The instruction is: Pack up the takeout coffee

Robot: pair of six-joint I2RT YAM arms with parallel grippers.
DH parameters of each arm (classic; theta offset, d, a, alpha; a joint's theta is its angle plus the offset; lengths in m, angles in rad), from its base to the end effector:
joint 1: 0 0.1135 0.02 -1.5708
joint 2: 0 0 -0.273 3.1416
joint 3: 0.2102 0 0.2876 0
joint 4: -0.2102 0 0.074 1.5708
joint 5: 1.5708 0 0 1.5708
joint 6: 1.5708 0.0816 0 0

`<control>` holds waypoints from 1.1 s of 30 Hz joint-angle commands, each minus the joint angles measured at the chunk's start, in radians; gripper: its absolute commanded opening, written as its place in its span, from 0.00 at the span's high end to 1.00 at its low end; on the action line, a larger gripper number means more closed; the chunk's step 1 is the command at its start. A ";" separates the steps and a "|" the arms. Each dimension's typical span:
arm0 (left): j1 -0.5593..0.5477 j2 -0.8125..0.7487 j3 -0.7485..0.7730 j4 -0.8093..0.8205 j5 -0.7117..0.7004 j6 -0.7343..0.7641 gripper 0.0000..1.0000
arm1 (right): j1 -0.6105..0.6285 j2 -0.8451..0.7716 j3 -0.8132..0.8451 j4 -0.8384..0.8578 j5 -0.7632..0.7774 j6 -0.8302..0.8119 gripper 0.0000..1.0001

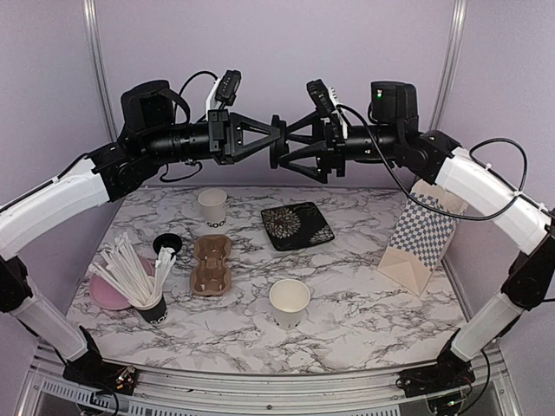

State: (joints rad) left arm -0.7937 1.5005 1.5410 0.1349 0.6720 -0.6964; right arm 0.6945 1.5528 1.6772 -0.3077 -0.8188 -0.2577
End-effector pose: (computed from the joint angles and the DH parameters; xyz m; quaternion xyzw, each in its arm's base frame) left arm 0.2549 -0.3316 0.4812 0.2819 0.5935 -0.6462 0.3882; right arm 0.2802 0.3109 0.4573 -0.5495 0.5102 0.4259 0.5063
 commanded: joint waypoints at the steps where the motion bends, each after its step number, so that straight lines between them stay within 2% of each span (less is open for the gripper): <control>1: 0.001 -0.004 0.002 0.028 -0.008 -0.007 0.95 | 0.012 0.014 0.041 0.016 -0.017 0.049 0.16; 10: 0.001 0.003 0.004 0.025 -0.013 -0.009 0.93 | 0.013 0.028 0.036 0.037 -0.007 0.083 0.26; 12: 0.001 0.001 0.009 -0.005 -0.037 0.011 0.83 | 0.012 0.024 0.030 0.033 0.008 0.072 0.26; 14: 0.001 -0.012 0.013 -0.064 -0.086 0.051 0.68 | 0.009 0.007 0.008 0.011 0.027 0.036 0.26; 18: 0.001 -0.055 0.013 -0.288 -0.237 0.217 0.45 | -0.018 -0.050 -0.107 -0.054 0.048 -0.066 0.26; 21: 0.001 -0.099 -0.027 -0.378 -0.335 0.335 0.37 | -0.039 -0.090 -0.193 -0.115 0.062 -0.153 0.27; 25: 0.002 -0.153 -0.094 -0.455 -0.452 0.406 0.35 | -0.043 -0.110 -0.227 -0.284 0.089 -0.341 0.27; 29: 0.002 -0.201 -0.150 -0.492 -0.580 0.439 0.34 | -0.021 -0.063 -0.152 -0.662 0.047 -0.619 0.24; 33: 0.002 -0.226 -0.183 -0.493 -0.616 0.440 0.34 | -0.002 -0.008 -0.127 -0.811 0.110 -0.700 0.25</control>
State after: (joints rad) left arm -0.7937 1.3052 1.3811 -0.3141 0.1501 -0.3027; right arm 0.6731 1.5009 1.4990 -0.8570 -0.7486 -0.7689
